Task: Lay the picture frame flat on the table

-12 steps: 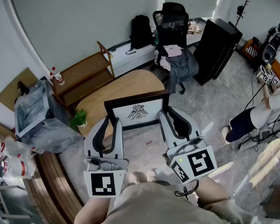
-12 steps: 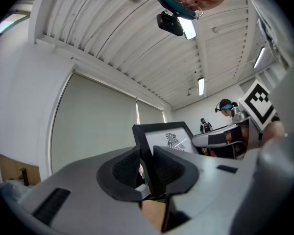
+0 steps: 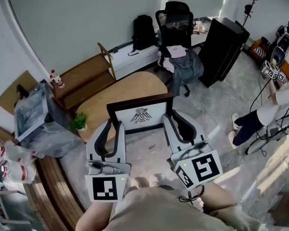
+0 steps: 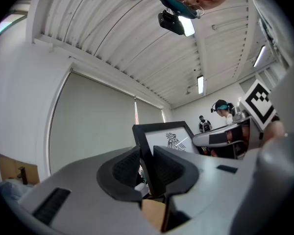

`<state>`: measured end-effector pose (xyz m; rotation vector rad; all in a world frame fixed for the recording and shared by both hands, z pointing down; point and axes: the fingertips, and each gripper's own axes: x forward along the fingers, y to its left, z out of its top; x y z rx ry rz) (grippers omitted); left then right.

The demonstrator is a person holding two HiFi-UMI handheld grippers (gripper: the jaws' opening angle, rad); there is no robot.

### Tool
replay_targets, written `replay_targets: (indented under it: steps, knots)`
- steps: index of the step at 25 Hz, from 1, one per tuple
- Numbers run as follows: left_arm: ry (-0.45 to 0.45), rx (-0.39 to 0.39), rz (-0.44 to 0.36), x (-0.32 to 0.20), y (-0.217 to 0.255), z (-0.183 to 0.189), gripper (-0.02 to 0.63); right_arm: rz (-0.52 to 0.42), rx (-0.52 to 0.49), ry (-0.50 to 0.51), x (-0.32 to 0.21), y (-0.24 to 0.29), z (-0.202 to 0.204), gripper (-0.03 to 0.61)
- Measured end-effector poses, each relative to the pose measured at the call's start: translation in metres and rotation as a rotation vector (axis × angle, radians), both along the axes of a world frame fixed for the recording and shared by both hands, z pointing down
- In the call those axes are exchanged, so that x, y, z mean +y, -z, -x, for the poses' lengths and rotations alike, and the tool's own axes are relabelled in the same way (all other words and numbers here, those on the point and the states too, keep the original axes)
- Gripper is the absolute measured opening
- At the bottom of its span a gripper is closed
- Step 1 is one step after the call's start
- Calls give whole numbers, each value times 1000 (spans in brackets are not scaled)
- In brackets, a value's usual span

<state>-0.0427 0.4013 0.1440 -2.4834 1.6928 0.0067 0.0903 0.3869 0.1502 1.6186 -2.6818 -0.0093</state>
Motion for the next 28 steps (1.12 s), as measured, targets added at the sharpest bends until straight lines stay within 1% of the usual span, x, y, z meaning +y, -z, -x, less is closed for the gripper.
replay_targets:
  steps: [3,7,9,13,15,22,28]
  knots:
    - [7,6,6,0,0,1,80,6,3,5,1,0,1,57]
    - [9,6,-16,0,0,-2,80,0,8,11,-1,0,-1,57]
    - [9,-5,-11,-1,-5,-19,80,-2,2,9,-3,-5,-18,57]
    - [26,-13,-11,-12,-19,-67,80,-5,-14,26,-17,-20,-66,57]
    - [37,-12,-6,-21,-25,-76,80,-9,-15,35,-28,-23,-75,57]
    - [52,-13,-13,-69,-39,-61,80,15,-8,53,-78,-43,-58,57]
    - [62,6,28,-135,-58,-41,80,40,9,64,-144,-59,-39,57]
